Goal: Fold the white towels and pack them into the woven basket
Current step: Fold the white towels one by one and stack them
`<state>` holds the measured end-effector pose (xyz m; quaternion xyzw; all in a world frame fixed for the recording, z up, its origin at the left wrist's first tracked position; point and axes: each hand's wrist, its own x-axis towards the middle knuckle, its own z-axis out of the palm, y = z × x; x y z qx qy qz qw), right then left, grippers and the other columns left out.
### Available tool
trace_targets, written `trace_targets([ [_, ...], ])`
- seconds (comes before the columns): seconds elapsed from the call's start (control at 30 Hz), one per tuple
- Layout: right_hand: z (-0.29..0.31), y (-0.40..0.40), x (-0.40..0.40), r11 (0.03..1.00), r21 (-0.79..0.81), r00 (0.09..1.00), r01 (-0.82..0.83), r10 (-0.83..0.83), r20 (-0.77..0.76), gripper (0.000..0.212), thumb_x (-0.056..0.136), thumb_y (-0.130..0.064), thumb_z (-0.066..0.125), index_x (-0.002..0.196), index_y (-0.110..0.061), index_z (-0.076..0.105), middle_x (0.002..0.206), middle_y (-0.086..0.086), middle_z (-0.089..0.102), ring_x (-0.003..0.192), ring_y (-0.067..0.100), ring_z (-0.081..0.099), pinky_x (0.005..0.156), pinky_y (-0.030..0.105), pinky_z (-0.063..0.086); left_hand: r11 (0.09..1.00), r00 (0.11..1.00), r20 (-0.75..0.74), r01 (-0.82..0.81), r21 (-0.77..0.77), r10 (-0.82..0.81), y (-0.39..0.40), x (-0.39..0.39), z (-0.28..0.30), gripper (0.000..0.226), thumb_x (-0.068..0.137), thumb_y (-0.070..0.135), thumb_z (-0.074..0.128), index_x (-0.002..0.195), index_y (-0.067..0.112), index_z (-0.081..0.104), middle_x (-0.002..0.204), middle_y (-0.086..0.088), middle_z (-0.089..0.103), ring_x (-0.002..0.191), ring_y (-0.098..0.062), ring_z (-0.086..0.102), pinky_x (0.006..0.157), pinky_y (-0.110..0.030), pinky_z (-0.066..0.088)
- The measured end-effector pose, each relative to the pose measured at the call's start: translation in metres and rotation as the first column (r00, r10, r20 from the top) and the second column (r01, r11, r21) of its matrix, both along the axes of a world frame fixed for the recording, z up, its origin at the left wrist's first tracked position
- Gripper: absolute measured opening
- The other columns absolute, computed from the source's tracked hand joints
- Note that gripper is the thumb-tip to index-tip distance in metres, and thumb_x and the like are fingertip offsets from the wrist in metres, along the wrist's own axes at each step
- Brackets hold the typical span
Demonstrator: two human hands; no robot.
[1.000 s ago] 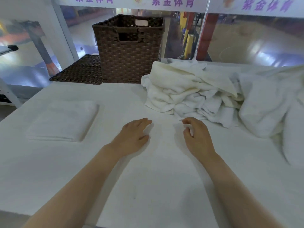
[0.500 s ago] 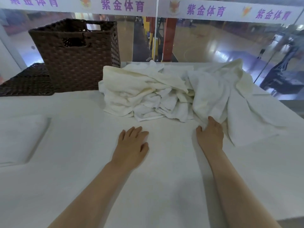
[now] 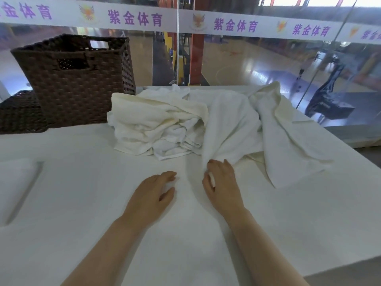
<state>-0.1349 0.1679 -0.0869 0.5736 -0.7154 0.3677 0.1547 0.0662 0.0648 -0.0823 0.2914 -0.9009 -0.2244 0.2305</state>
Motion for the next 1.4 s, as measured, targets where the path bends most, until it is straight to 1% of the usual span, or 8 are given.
trace_targets([
  [0.17,0.000,0.000,0.038,0.892,0.238,0.916,-0.385,0.401,-0.018,0.028,0.090,-0.016,0.048,0.113,-0.014,0.064,0.116,0.001,0.067,0.099,0.020,0.061,0.086,0.029,0.049,0.925,0.986,-0.168,0.058,0.376,0.006,0.003,-0.003,0.009,0.050,0.091,0.057,0.053,0.137,0.039,0.043,0.122,0.021,0.061,0.112,0.006,0.056,0.091,-0.015,0.043],
  [0.3,0.003,0.006,0.036,0.873,0.207,0.897,-0.443,0.434,0.087,0.032,0.086,-0.011,0.050,0.110,-0.016,0.070,0.110,-0.004,0.071,0.100,0.014,0.063,0.088,0.028,0.050,0.938,0.986,-0.145,-0.025,0.345,0.080,0.000,-0.005,0.006,0.035,0.093,0.030,0.064,0.127,0.033,0.054,0.107,0.011,0.067,0.099,0.003,0.061,0.084,-0.014,0.045],
  [0.47,0.006,0.009,0.029,0.971,0.008,0.956,-0.237,0.232,0.181,0.025,0.082,-0.014,0.048,0.094,-0.014,0.070,0.090,-0.004,0.069,0.085,0.015,0.061,0.079,0.032,0.047,0.948,0.966,-0.183,-0.120,0.296,0.180,-0.002,-0.005,0.007,0.026,0.093,0.010,0.055,0.108,0.032,0.058,0.095,0.016,0.066,0.084,0.000,0.061,0.070,-0.016,0.047],
  [0.63,0.005,0.013,0.001,0.979,-0.087,0.921,0.186,-0.142,0.363,0.029,0.080,-0.019,0.046,0.103,-0.016,0.065,0.098,-0.001,0.066,0.091,0.018,0.055,0.083,0.032,0.042,0.840,0.766,-0.420,-0.280,0.464,0.487,-0.019,0.018,0.014,0.027,0.091,-0.005,0.041,0.099,0.014,0.058,0.089,-0.001,0.062,0.075,-0.012,0.055,0.053,-0.014,0.044],
  [0.87,-0.003,0.018,-0.019,0.966,0.077,0.812,0.247,-0.249,0.527,0.052,0.085,-0.002,0.056,0.134,-0.018,0.049,0.137,0.003,0.049,0.121,0.021,0.042,0.098,0.029,0.033,0.693,0.532,-0.443,-0.561,0.453,0.721,-0.059,0.072,0.008,0.032,0.087,0.000,0.038,0.107,0.011,0.061,0.104,-0.005,0.061,0.096,-0.023,0.055,0.080,-0.031,0.039],
  [1.13,-0.009,0.013,-0.017,0.984,0.096,0.890,0.152,-0.178,0.420,0.036,0.088,-0.022,0.051,0.123,-0.016,0.061,0.114,0.002,0.063,0.095,0.024,0.056,0.086,0.039,0.048,0.832,0.847,-0.333,-0.501,-0.239,0.415,-0.047,0.064,0.005,0.031,0.080,0.013,0.048,0.107,0.013,0.064,0.113,-0.005,0.063,0.109,-0.030,0.053,0.097,-0.034,0.032],
  [1.27,-0.008,0.010,-0.018,0.976,0.056,0.927,0.212,-0.218,0.304,0.041,0.092,-0.030,0.043,0.126,-0.016,0.061,0.129,0.008,0.060,0.119,0.028,0.051,0.099,0.034,0.036,0.973,0.965,-0.260,-0.094,-0.211,0.037,-0.017,0.054,0.014,0.021,0.089,0.028,0.050,0.102,0.018,0.063,0.101,0.004,0.063,0.096,-0.017,0.056,0.087,-0.032,0.042],
  [1.4,-0.003,0.006,-0.013,0.976,0.169,0.967,0.134,-0.166,0.194,0.037,0.096,-0.013,0.049,0.132,-0.018,0.057,0.092,0.004,0.066,0.088,0.027,0.058,0.087,0.045,0.045,0.947,0.958,0.014,0.287,-0.143,-0.288,0.008,0.045,0.007,0.037,0.088,0.059,0.058,0.113,0.032,0.061,0.112,0.017,0.061,0.103,-0.005,0.057,0.089,-0.022,0.043],
])
